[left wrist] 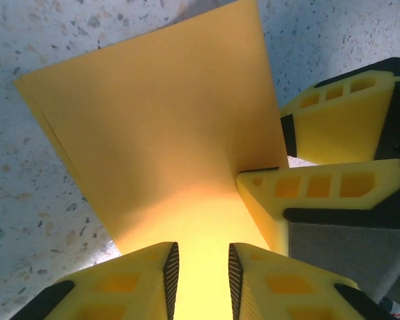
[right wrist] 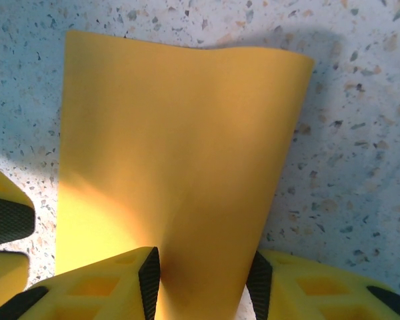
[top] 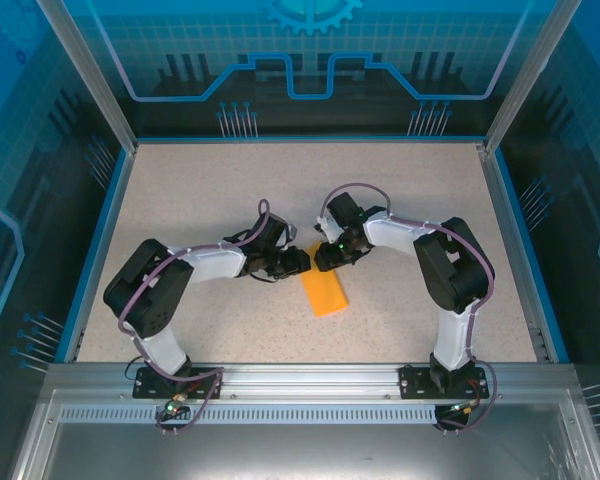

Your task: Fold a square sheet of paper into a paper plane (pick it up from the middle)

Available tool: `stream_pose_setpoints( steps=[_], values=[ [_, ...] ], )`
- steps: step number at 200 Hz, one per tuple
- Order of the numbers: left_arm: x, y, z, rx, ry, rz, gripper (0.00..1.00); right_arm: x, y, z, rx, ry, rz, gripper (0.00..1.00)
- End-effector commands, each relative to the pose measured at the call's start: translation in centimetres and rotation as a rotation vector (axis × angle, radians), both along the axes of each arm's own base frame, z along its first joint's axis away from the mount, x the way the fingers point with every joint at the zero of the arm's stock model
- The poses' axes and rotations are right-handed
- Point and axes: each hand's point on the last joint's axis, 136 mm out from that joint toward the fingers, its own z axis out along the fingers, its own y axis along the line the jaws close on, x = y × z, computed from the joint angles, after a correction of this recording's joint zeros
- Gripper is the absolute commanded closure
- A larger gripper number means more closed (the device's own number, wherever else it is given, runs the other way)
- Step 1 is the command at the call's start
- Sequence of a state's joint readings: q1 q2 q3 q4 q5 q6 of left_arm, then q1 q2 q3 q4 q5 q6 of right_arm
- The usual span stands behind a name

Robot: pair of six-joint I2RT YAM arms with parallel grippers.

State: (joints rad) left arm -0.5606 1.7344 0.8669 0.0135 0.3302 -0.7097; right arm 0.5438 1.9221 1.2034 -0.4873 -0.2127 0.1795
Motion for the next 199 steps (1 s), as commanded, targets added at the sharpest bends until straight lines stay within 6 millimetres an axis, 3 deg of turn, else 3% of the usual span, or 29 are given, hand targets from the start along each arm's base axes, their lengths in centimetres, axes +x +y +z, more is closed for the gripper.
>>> stream_pose_setpoints(
  steps=[1, 199],
  values=[
    [-0.7, -0.4, -0.8, -0.015, 0.027, -0.008, 0.73, -1.3, 1.2, -1.2, -0.001, 0.024, 0.042, 0.57],
    [-1.9, 0.7, -4.7, 0.122, 0.085, -0.052, 0.77, -1.4, 1.4, -1.4, -0.002, 0.024, 0.051, 0.57]
  ],
)
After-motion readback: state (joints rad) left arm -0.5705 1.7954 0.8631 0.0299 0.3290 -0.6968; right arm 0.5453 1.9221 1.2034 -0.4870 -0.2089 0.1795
